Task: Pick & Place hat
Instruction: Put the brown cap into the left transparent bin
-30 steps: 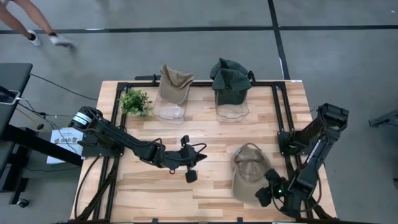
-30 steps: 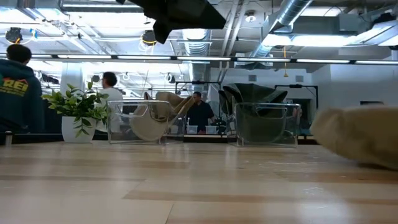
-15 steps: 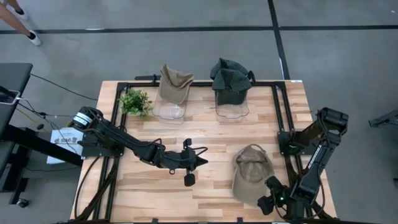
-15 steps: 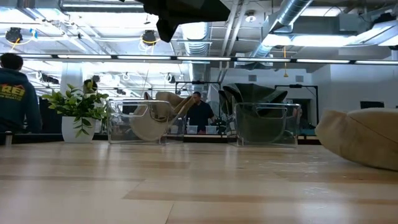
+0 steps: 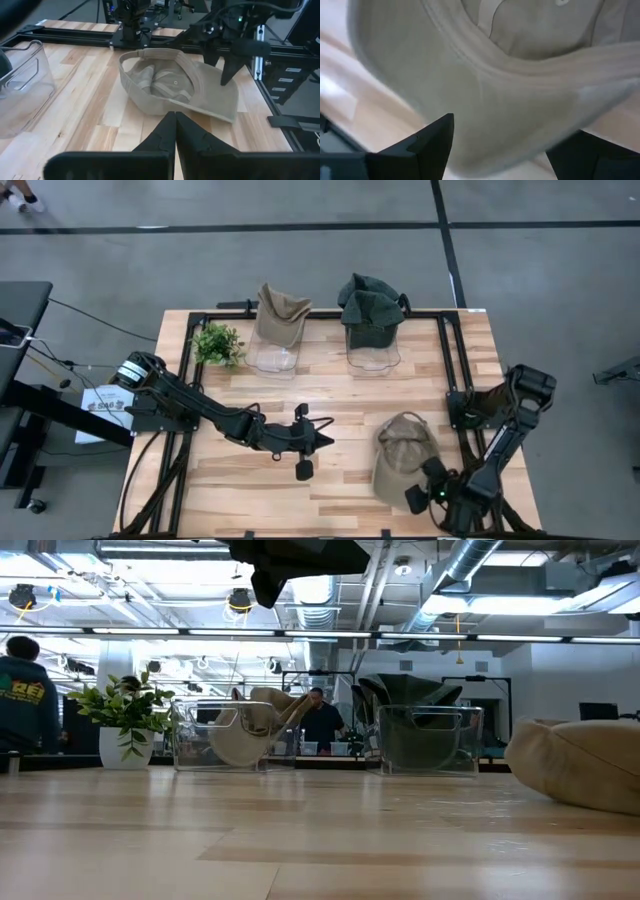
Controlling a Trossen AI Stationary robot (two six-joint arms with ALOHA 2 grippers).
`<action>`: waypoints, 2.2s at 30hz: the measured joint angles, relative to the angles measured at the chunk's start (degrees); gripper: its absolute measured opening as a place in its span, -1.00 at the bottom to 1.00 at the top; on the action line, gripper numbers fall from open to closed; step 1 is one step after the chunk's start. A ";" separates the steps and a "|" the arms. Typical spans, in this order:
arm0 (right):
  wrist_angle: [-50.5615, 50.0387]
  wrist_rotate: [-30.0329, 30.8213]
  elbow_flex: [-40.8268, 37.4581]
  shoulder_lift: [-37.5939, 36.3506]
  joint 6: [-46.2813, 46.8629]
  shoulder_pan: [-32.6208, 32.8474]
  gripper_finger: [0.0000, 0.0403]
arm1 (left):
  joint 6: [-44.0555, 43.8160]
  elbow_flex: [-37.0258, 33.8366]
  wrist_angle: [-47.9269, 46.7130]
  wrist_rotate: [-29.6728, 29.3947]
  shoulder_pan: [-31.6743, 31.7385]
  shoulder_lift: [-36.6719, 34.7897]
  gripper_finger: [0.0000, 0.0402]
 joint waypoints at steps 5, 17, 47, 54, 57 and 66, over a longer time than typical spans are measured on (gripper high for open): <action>0.55 0.21 -0.04 2.07 -2.14 -1.54 0.21 | -0.01 0.00 0.00 0.02 0.00 0.00 -0.97; -2.31 15.28 0.37 -1.75 -12.51 -2.36 -0.96 | -0.79 0.07 3.41 0.02 0.17 2.59 -0.97; -29.47 49.36 5.42 -2.00 -16.12 -7.44 -0.99 | -0.48 0.04 20.64 0.42 3.69 13.09 -0.48; -29.37 48.96 5.42 -2.04 -16.30 -7.32 -0.99 | -0.88 0.06 18.09 0.37 3.86 12.07 -0.24; -29.45 48.81 5.44 -2.06 -16.30 -7.17 -0.99 | -1.49 0.00 13.59 -0.93 2.59 9.40 -0.22; -28.92 51.24 5.46 -2.08 -16.40 -7.66 -0.99 | -0.30 0.00 11.93 -8.57 0.61 6.43 -0.25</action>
